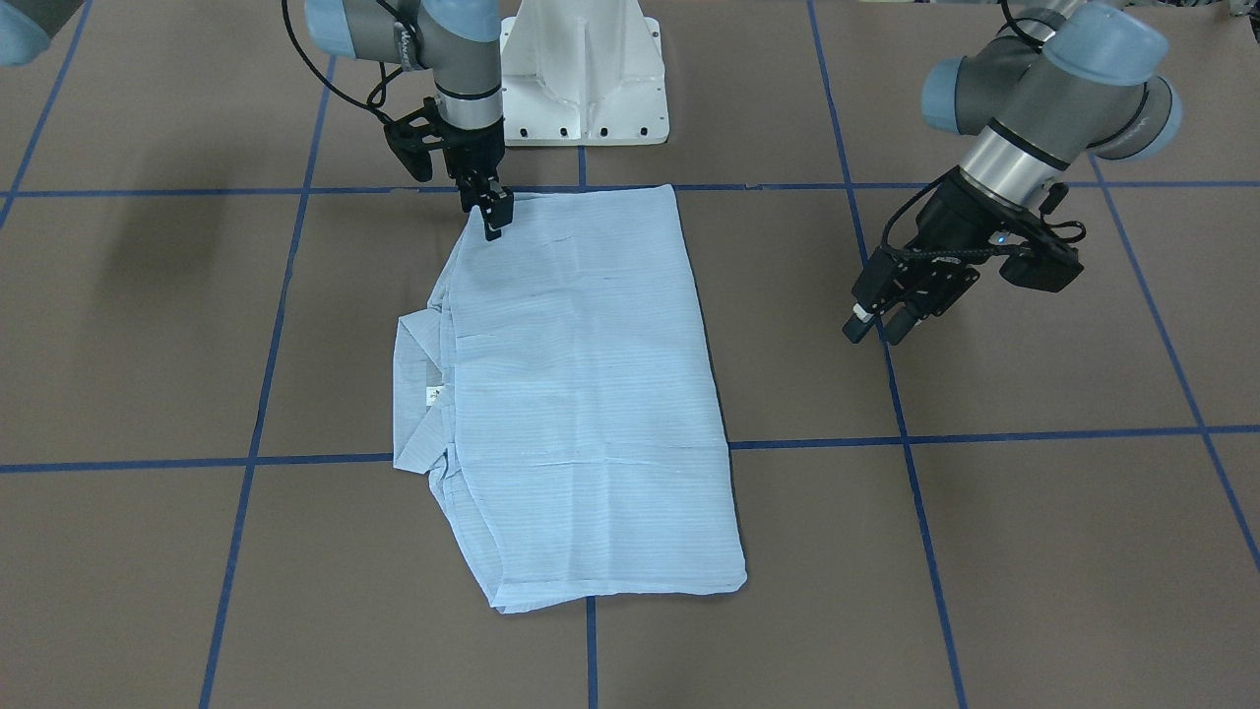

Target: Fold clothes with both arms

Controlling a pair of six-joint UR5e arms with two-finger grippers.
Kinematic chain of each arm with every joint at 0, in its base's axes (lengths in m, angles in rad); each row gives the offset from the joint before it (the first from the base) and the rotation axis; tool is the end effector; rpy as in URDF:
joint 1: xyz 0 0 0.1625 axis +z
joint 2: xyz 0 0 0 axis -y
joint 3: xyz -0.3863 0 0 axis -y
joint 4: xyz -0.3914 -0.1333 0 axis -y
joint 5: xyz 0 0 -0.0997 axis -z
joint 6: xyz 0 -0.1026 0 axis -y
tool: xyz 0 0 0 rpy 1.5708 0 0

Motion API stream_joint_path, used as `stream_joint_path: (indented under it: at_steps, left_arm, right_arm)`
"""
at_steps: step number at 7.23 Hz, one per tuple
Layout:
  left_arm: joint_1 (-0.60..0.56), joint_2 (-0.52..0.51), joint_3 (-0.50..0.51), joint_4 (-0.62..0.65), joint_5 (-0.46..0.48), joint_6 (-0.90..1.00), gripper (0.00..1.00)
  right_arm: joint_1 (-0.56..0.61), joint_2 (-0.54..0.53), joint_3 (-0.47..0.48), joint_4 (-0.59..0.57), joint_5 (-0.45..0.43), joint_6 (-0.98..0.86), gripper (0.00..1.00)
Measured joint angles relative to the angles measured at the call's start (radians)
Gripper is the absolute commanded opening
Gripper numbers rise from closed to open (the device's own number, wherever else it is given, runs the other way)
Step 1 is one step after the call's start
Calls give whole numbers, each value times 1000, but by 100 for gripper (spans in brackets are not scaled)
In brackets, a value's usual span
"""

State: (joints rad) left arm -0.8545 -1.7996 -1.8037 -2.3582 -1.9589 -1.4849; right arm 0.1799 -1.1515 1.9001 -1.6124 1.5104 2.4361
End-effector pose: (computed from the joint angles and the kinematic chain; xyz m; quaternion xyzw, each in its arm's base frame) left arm 0.2962 -0.4841 0.2998 0.1205 0.5824 -0.1939 0.7802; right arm -0.5519 -0.2422 0.2621 -0.0896 -0.3354 0.4771 0.8074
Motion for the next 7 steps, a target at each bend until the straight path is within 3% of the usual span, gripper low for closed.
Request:
stream_joint_path:
  at_steps: [1, 2, 3, 4, 7]
  left_arm:
    - [0, -1, 0, -1, 0, 0, 68]
    - [0, -1, 0, -1, 0, -1, 68]
    - [-1, -1, 0, -1, 0, -1, 68]
    - [-1, -1, -1, 0, 0, -1, 68]
    - [-3, -1, -2, 0, 0, -2, 68]
  right_arm:
    - [-3, 1, 0, 0, 1, 0, 64]
    - [-5, 2, -1, 0, 2, 1, 48]
    - [-6, 2, -1, 0, 2, 1, 15]
    - [-6, 4, 0, 5, 2, 3, 0]
    - [2, 1, -31, 118, 4, 9, 0]
